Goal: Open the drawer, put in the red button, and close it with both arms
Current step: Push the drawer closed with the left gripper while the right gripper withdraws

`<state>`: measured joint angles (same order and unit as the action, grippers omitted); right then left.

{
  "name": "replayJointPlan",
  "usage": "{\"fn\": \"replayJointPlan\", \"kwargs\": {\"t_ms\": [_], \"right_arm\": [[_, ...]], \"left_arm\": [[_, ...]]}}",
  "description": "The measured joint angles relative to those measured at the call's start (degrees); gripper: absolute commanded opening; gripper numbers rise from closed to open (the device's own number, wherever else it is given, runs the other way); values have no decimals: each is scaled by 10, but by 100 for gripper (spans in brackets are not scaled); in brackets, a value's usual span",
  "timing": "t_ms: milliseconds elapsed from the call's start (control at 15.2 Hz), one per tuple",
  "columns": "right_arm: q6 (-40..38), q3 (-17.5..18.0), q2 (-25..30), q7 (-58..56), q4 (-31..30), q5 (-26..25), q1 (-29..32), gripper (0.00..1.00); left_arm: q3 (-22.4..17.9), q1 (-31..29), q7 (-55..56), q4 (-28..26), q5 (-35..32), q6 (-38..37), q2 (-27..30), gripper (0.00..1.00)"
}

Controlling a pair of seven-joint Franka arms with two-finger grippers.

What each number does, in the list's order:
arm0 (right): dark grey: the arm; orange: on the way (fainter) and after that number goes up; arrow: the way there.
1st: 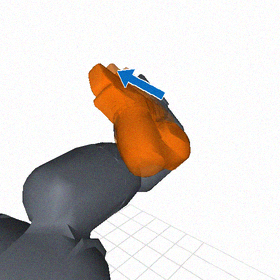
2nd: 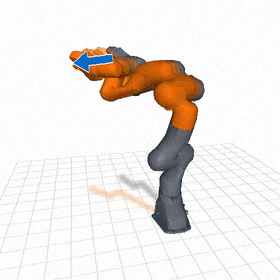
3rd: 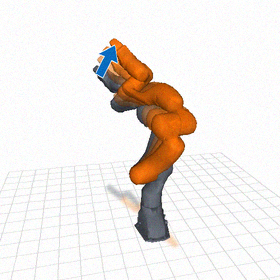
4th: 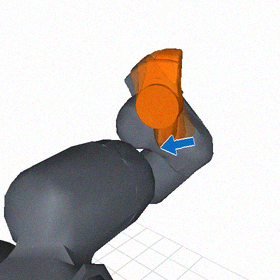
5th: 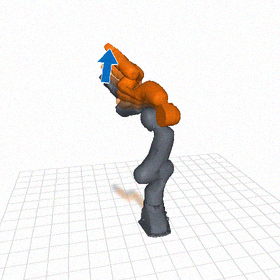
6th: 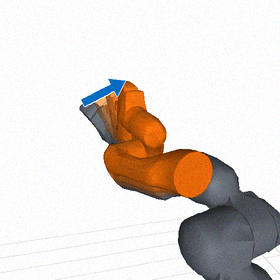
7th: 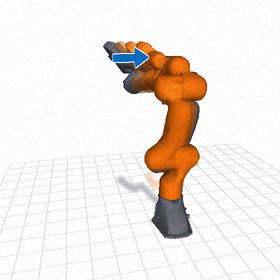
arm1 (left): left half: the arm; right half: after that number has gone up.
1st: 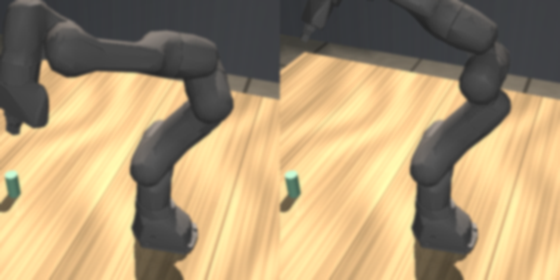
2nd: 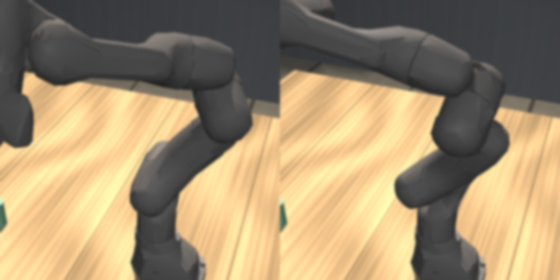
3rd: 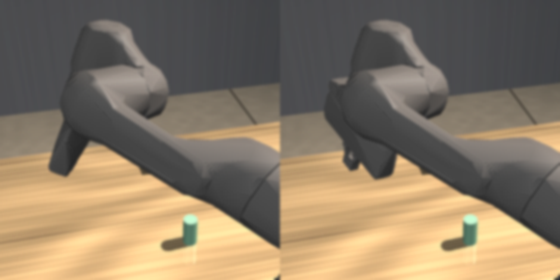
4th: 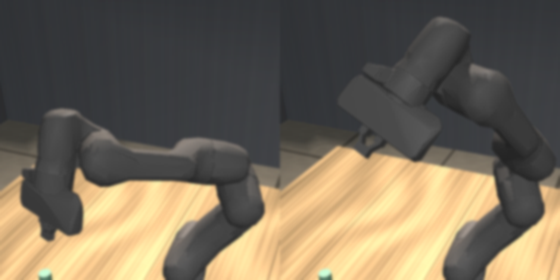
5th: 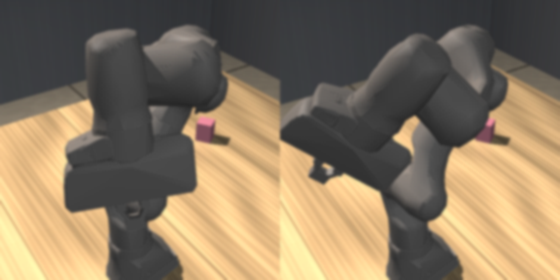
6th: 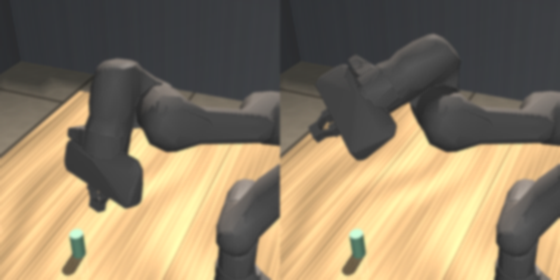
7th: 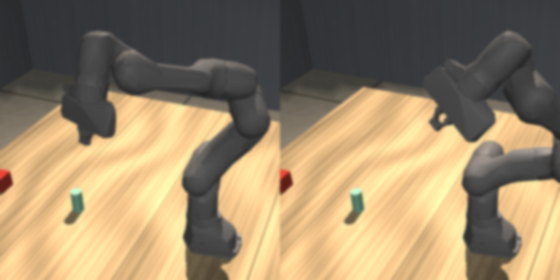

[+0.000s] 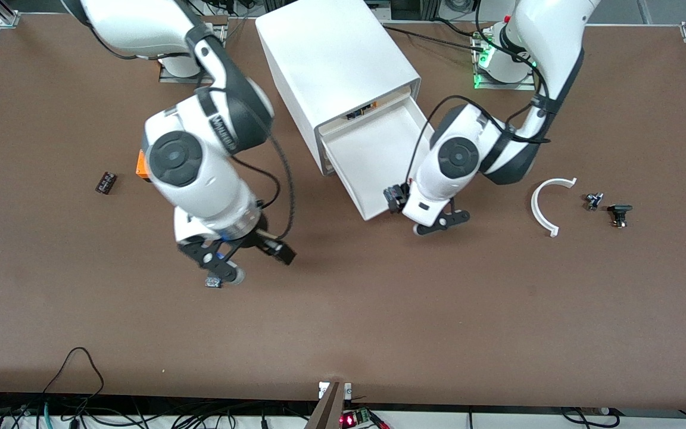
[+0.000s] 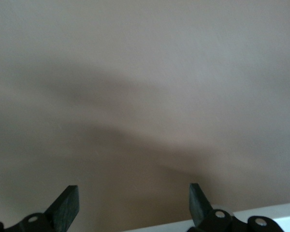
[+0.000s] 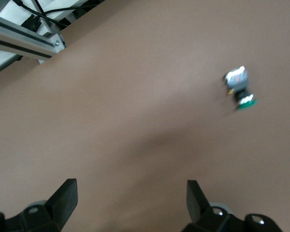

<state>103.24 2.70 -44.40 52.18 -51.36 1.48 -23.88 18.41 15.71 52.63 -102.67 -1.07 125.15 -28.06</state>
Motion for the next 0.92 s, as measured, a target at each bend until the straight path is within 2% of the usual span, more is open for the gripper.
{"fn": "replayJointPlan", "kwargs": {"t_ms": [526,920], "right_arm": [[-10,-2,9,-252,-48,0,93,100],[-11,-3,69,-393,-136,0,178,100]], "left_arm": [[74,-1,32,-66,19,0,24,100],[104,-8,33,-83,76,-13,38,100]]}}
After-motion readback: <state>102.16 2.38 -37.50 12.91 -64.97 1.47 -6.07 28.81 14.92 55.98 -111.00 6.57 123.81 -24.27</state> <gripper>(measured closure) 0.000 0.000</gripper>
